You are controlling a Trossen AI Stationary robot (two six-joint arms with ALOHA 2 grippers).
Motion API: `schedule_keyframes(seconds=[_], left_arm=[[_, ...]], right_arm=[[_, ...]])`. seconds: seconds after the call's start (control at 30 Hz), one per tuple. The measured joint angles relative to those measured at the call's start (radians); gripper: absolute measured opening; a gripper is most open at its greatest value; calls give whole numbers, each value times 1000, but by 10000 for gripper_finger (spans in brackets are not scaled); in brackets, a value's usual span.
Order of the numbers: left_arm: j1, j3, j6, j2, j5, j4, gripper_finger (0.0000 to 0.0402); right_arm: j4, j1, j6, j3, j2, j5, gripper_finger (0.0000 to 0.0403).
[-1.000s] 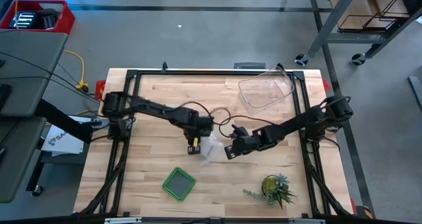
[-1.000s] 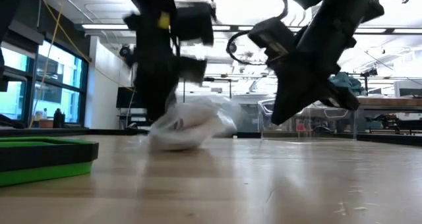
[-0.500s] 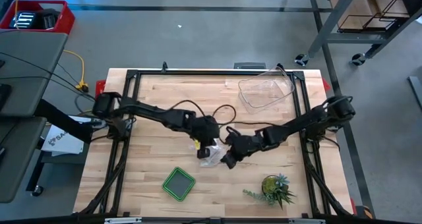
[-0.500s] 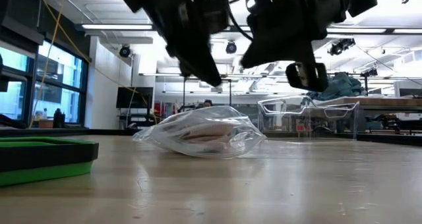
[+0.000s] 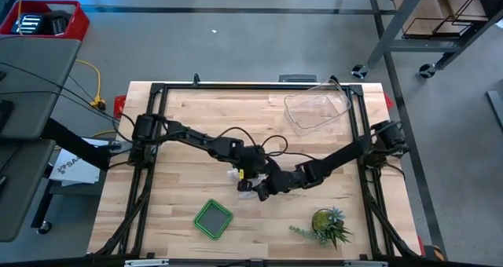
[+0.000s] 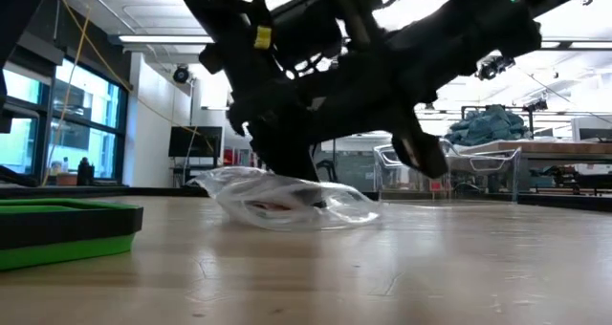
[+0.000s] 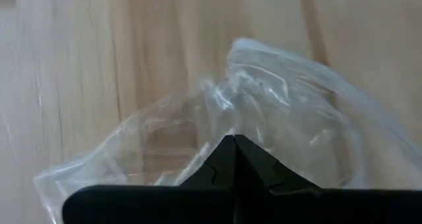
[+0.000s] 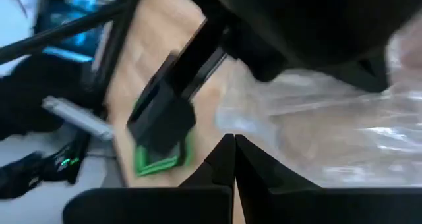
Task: Roll bandage
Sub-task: Put the packed rolled white bandage into the transparent bin
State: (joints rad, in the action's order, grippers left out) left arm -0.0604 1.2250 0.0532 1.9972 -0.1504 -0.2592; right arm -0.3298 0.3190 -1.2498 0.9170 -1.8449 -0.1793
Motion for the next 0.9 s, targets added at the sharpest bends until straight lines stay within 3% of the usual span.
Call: schedule_keyframes(seconds=[0.27, 0.37, 0.47, 0.9], left_arm=[[69, -2, -364, 13, 103, 11, 0], [103, 2, -493, 16, 138, 28, 0], [130, 1, -592, 14, 116, 29, 0], [166, 0, -589, -29, 23, 26, 0]], right_arm=[[176, -7, -98, 82, -67, -120, 0], [214, -33, -85, 120, -56, -46, 0], [239, -37, -56, 120, -61, -41, 0], [522, -12, -68, 117, -1, 36, 0]])
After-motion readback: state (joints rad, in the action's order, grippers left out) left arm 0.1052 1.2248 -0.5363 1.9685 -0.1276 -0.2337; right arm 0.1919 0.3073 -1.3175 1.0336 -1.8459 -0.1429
